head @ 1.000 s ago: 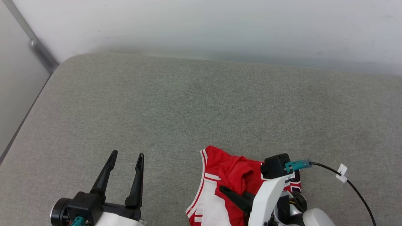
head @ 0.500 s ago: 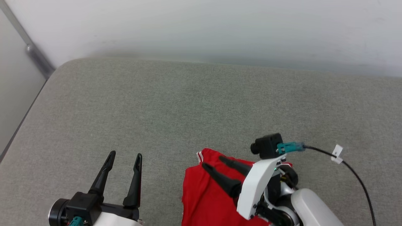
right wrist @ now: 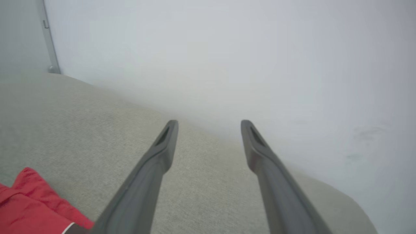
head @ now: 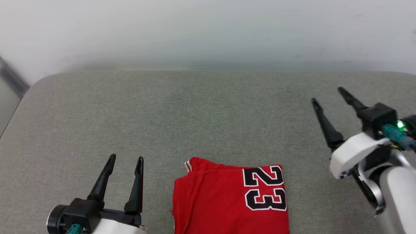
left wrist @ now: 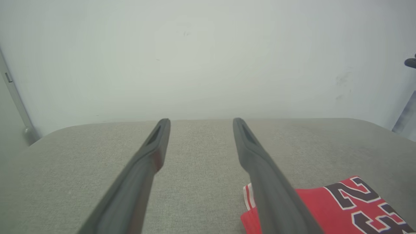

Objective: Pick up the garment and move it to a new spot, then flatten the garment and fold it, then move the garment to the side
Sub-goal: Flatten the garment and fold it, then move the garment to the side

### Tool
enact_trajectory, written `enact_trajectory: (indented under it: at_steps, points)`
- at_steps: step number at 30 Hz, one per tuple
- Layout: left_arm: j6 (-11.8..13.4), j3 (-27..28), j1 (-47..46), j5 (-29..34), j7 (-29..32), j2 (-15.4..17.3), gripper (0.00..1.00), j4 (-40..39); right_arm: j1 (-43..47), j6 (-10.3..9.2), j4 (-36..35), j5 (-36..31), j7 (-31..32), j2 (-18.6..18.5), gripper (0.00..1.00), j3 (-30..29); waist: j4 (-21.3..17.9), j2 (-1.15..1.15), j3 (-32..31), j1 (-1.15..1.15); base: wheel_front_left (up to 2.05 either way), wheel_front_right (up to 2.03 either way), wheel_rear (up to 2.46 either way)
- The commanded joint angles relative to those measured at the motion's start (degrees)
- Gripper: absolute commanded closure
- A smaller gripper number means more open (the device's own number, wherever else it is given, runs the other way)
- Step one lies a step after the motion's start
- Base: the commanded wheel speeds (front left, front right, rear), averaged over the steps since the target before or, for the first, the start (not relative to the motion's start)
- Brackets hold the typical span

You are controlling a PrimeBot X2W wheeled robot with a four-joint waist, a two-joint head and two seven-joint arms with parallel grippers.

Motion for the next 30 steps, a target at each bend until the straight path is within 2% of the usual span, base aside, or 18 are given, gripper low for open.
enact_trajectory:
  at_steps: [1,6,7,11,18,30]
  points:
    - [0.0,0.1,-0.6,-0.1,-0.2,-0.2,0.0,-0.2,2.0,-0.02,-0.8,-1.2,-1.8,-0.3,0.0,-2.2,-0.7,0.0,-0.1,0.0,0.0,0.0,0.0]
    - [0.0,0.4,-0.4,-0.4,-0.2,-0.4,0.0,-0.5,7.6,-0.02,-4.7,-3.7,-7.5,1.4,0.0,-10.3,-1.8,0.0,-0.2,0.0,0.0,0.0,0.0]
    - [0.0,0.4,-0.4,-0.4,-0.2,-0.4,0.0,-0.5,7.6,-0.02,-4.7,-3.7,-7.5,1.4,0.0,-10.3,-1.8,0.0,-0.2,0.0,0.0,0.0,0.0]
    - [0.0,0.8,0.1,-2.4,-0.2,-1.0,0.0,-0.8,12.9,-0.02,-8.6,-3.6,-11.6,4.8,0.0,-14.1,-2.4,0.0,0.1,0.0,0.0,0.0,0.0]
    - [-0.1,0.8,1.0,-2.4,-0.2,-0.9,0.0,-1.0,19.9,-0.02,-12.2,-4.2,-16.6,10.0,0.0,-15.6,-2.2,0.0,0.0,0.0,0.0,0.0,0.0]
    - [-0.1,0.4,0.5,-1.8,-0.2,-0.9,0.0,-1.4,21.8,-0.03,-12.4,-4.6,-16.4,12.4,0.0,-15.0,-1.8,0.0,0.3,0.0,0.0,0.0,0.0]
